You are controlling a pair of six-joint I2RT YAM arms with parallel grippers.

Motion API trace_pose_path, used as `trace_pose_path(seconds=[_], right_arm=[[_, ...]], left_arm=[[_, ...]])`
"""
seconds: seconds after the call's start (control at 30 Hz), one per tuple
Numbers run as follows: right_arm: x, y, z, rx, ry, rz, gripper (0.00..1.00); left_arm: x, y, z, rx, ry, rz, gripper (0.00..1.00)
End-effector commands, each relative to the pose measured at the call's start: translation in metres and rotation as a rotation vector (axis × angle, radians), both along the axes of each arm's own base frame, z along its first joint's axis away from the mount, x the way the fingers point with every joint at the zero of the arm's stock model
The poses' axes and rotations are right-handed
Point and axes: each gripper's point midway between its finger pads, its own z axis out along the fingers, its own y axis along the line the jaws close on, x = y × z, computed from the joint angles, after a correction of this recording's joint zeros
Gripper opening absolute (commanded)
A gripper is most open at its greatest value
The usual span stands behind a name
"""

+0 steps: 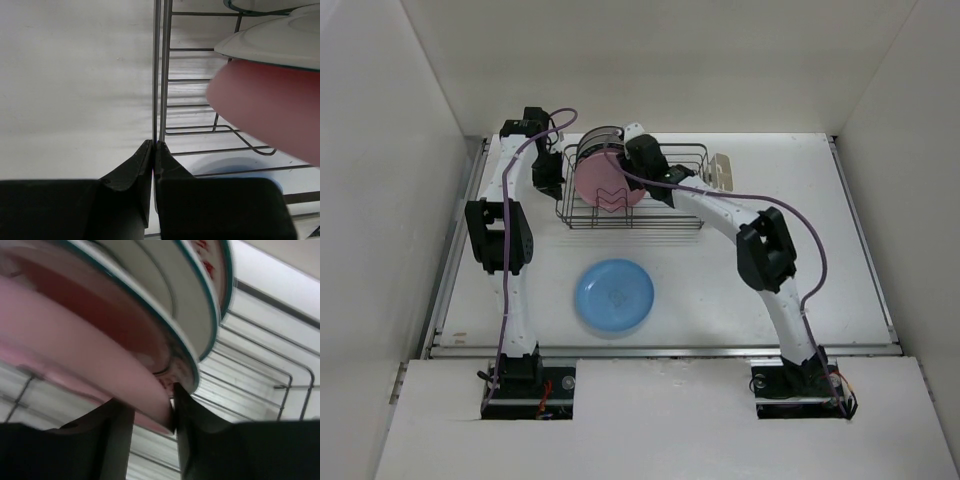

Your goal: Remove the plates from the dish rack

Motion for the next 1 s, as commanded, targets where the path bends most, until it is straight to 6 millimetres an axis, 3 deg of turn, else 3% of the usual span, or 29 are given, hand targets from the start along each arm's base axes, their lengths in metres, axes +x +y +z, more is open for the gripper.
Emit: trace_pose_path(seconds=[0.0, 0.03, 0.13, 0.2, 0.33, 0.37, 0.47, 0.53, 0.57, 0.6, 0.63, 0.7, 0.8, 0.87, 0.93, 0.97], right_arm=[[0.015, 0.012, 0.046, 0.085, -0.112, -0.036, 0.36], [0.015, 0.012, 0.046, 0.085, -0.112, -0.036, 0.23], [0.012, 0.007, 0.068, 0.113, -0.152, -0.048, 0.0], [0.013, -0.002, 0.086, 0.117, -0.203, -0.079, 0.0], [0.006, -0.025, 0.14, 0.141, -0.317, -0.138, 0.0], [-0.002, -0.028, 0.166, 0.179, -0.35, -0.126, 0.0], [-0.026, -0.029, 0.216, 0.27, -0.412, -0.039, 0.0], [-0.038, -0.031, 0.231, 0.292, -0.424, -0.003, 0.0], [-0.048, -0.023, 0.227, 0.295, -0.408, 0.045, 0.0], [-0.061, -0.028, 0.239, 0.295, -0.414, 0.076, 0.0], [-0.069, -0.027, 0.237, 0.276, -0.403, 0.12, 0.0], [-0.103, -0.01, 0.209, 0.222, -0.288, 0.314, 0.0], [-0.156, 0.006, 0.134, 0.101, -0.02, 0.563, 0.0], [-0.182, 0.005, 0.101, 0.058, 0.109, 0.628, 0.0], [-0.217, 0.001, 0.055, 0.034, 0.293, 0.709, 0.0], [-0.226, -0.001, 0.044, 0.033, 0.338, 0.729, 0.0]], left_arm=[[-0.006, 0.048, -0.019, 0.168, 0.063, 0.071, 0.0], [-0.008, 0.048, -0.022, 0.169, 0.072, 0.07, 0.0], [-0.01, 0.048, -0.024, 0.169, 0.082, 0.069, 0.0], [-0.01, 0.047, -0.02, 0.16, 0.073, 0.068, 0.0], [-0.012, 0.044, -0.022, 0.145, 0.083, 0.075, 0.0], [-0.012, 0.044, -0.022, 0.143, 0.083, 0.084, 0.0], [-0.012, 0.043, -0.022, 0.141, 0.084, 0.093, 0.0], [-0.012, 0.043, -0.022, 0.141, 0.084, 0.093, 0.0], [-0.009, 0.043, -0.02, 0.141, 0.074, 0.094, 0.0], [-0.009, 0.045, -0.02, 0.15, 0.074, 0.096, 0.0], [-0.009, 0.045, -0.02, 0.15, 0.074, 0.096, 0.0], [-0.007, 0.043, -0.018, 0.141, 0.065, 0.094, 0.0], [-0.005, 0.043, -0.015, 0.14, 0.056, 0.095, 0.0], [-0.001, 0.044, -0.01, 0.142, 0.036, 0.086, 0.05], [-0.001, 0.044, 0.0, 0.141, 0.013, 0.087, 0.09], [0.002, 0.044, 0.0, 0.14, 0.0, 0.088, 0.11]])
